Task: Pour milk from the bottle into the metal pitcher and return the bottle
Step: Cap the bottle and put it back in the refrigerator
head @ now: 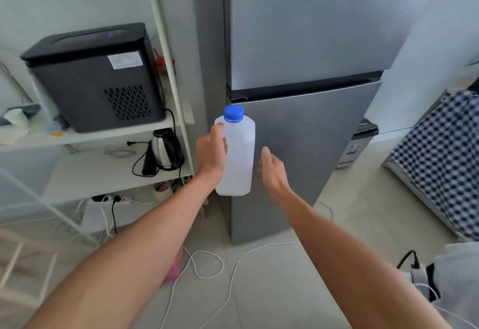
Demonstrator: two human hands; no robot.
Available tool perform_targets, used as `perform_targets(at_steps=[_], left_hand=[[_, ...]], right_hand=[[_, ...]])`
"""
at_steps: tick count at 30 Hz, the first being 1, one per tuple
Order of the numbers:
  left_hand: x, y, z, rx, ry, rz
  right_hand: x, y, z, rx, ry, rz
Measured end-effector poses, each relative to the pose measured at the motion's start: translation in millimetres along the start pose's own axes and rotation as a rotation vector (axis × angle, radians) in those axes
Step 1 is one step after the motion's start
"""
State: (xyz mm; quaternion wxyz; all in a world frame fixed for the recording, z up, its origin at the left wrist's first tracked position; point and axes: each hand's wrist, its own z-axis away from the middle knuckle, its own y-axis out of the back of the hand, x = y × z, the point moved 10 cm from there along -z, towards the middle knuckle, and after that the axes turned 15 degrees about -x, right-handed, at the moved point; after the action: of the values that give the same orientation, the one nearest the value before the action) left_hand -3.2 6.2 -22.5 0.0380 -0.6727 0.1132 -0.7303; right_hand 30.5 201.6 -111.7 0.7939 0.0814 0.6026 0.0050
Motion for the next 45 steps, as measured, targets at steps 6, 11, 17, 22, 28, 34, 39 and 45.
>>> perform_targets(at_steps=[6, 11, 17, 22, 28, 34, 39, 45], left_hand=[[3.2, 12.2, -5.7, 0.031, -0.004, -0.008], [9.7, 19.8, -7.5, 0.039, -0.010, -0.036], [11.1, 28.9, -7.3, 0.029, -0.012, -0.032], [11.3, 35.9, -2.6, 0.010, -0.008, -0.029], [5.2, 45.2, -0.2, -0.003, 0.018, -0.019], [-3.3, 39.1, 0.0, -0.052, 0.028, -0.035], [-22.3, 23.6, -1.5, -0.073, 0.056, -0.006], [-51.5, -13.9, -0.3, -0.154, 0.103, -0.001]], right_hand=[[-133.8, 19.4, -39.1, 0.128, 0.294, 0.264], [-170.4, 0.8, -83.0, 0.052, 0.188, 0.554], [-173.0, -0.6, -87.4, 0.027, 0.101, 0.646], [-180.8, -2.2, -79.9, 0.063, 0.073, 0.635], [-165.7, 26.2, -48.7, 0.339, -0.001, 0.624], [-157.7, 72.6, 7.2, 0.503, -0.165, 0.549], [-143.1, 103.4, 59.7, 0.521, -0.225, 0.544], [-134.3, 143.5, 115.1, 0.563, -0.321, 0.715]])
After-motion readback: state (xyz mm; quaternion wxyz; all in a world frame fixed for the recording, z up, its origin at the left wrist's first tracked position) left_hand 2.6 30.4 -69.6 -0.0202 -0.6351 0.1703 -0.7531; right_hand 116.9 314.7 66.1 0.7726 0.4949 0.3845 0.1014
